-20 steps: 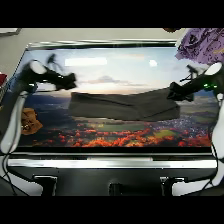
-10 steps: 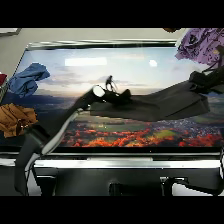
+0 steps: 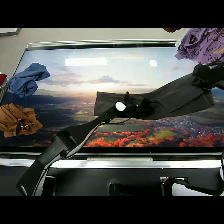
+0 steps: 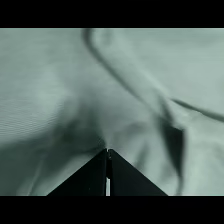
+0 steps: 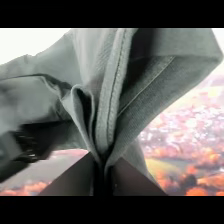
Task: Fold the clothes and pants, and hang the long-sleeved shirts on hangers.
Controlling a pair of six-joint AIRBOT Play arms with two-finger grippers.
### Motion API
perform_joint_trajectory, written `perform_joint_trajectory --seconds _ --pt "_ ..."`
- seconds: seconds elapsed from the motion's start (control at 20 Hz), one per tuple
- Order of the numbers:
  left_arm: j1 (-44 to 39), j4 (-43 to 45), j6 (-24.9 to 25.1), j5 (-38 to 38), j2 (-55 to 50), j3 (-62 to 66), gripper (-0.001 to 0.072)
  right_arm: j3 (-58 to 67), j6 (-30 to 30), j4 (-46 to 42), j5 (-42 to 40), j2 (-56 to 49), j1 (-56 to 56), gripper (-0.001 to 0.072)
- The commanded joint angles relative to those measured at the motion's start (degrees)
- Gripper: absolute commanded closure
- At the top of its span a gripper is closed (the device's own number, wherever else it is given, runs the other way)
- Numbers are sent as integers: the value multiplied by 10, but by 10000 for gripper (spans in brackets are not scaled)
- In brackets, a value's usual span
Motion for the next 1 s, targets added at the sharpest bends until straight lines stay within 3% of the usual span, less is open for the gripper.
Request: perform_joint_trajectory --seconds 0.0,0.25,0.4,0.55,0.7,0.8,0.95 --pt "-14 -25 -23 23 -20 10 692 8 6 18 -5 0 0 676" --pt "25 11 8 -49 12 10 694 8 16 18 -23 0 0 676" --pt "86 158 8 -160 83 10 695 8 57 52 -31 -5 0 676" --pt "163 361 -12 -313 179 10 694 8 108 115 -54 -19 23 676" --pt "250 540 10 -463 282 10 692 8 162 115 -82 -38 97 676" --pt "309 610 41 -528 340 10 692 8 191 115 -112 -56 158 676" --pt "399 632 60 -563 406 9 692 8 232 115 -171 -90 252 676"
